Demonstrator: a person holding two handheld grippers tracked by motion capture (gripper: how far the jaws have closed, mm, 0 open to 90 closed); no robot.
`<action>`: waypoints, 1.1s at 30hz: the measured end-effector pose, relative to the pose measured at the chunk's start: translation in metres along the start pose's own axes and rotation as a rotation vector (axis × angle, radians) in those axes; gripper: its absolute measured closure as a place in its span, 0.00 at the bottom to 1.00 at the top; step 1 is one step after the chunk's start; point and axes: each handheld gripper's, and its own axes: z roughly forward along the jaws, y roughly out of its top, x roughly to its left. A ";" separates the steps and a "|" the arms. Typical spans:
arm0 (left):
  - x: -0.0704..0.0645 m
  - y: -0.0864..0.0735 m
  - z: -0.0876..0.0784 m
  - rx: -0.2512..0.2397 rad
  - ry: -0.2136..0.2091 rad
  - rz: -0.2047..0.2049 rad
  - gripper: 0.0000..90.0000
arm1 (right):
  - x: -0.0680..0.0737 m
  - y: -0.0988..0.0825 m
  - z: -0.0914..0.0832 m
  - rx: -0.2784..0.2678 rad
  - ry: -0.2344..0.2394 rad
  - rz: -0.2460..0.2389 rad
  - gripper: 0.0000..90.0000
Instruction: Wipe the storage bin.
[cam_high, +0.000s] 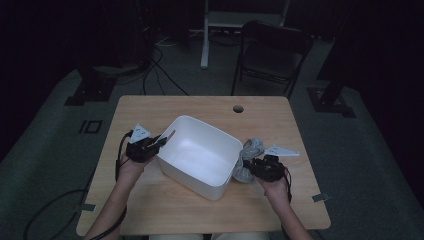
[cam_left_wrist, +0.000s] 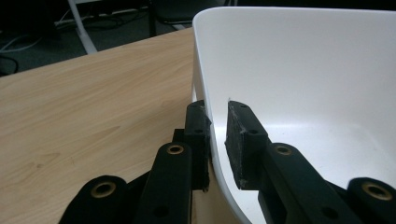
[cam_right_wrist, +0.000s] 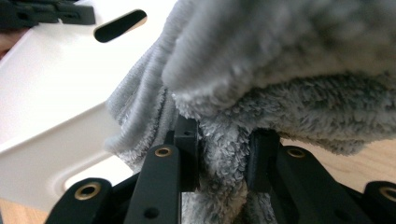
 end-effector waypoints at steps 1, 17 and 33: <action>0.000 0.000 0.000 0.001 0.001 0.001 0.87 | -0.001 -0.001 0.001 0.003 0.003 0.009 0.79; 0.001 -0.001 0.001 -0.011 0.005 -0.014 0.86 | -0.020 -0.029 0.042 0.200 -0.095 0.014 0.79; -0.002 -0.001 0.001 -0.017 0.044 -0.043 0.88 | 0.044 -0.007 -0.046 -0.004 0.106 -0.072 0.79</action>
